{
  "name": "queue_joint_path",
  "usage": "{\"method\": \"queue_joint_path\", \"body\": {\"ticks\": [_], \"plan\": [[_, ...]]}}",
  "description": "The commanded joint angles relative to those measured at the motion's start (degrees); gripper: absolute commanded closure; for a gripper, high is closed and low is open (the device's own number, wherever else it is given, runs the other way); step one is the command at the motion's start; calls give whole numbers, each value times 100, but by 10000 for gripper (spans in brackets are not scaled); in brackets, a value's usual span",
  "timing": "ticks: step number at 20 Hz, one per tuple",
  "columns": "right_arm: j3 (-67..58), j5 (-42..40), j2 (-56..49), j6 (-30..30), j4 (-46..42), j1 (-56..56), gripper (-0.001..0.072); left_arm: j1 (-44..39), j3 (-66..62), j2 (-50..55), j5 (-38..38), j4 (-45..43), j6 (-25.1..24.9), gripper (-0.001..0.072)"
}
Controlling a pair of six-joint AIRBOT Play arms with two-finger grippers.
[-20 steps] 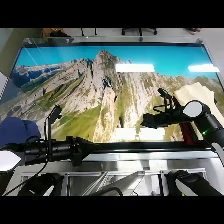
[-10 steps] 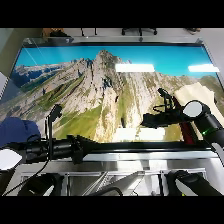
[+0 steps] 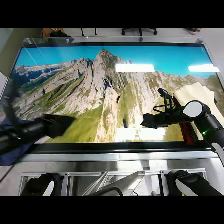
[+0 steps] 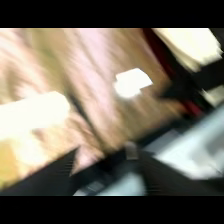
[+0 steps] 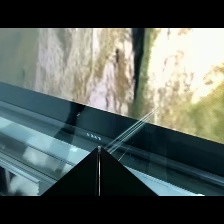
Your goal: Fold the shirts.
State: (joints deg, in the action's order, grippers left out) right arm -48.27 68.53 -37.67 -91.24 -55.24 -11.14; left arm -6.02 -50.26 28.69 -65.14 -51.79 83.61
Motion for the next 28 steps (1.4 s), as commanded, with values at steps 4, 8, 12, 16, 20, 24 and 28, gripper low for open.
{"method": "queue_joint_path", "body": {"ticks": [4,8,12,16,20,24,28], "plan": [[2,2,4,-2,4,-2,689,3475,-1250,522,72,-2214,151,10],[2,-105,-35,-2,94,0,689,4194,-1244,1742,-131,-2761,151,9],[2,-105,-50,-2,105,0,689,4793,-931,2887,-81,-2824,129,10],[2,-107,-52,-2,107,0,689,5386,-503,3687,-96,-3121,118,9],[2,-105,-83,-2,109,0,689,5834,-321,4135,-28,-3119,-105,9],[2,-107,-92,-2,107,0,689,6072,-319,4513,-35,-3117,-326,10],[2,-107,-92,-4,109,0,689,5995,-334,4634,-26,-3060,-367,10]]}}
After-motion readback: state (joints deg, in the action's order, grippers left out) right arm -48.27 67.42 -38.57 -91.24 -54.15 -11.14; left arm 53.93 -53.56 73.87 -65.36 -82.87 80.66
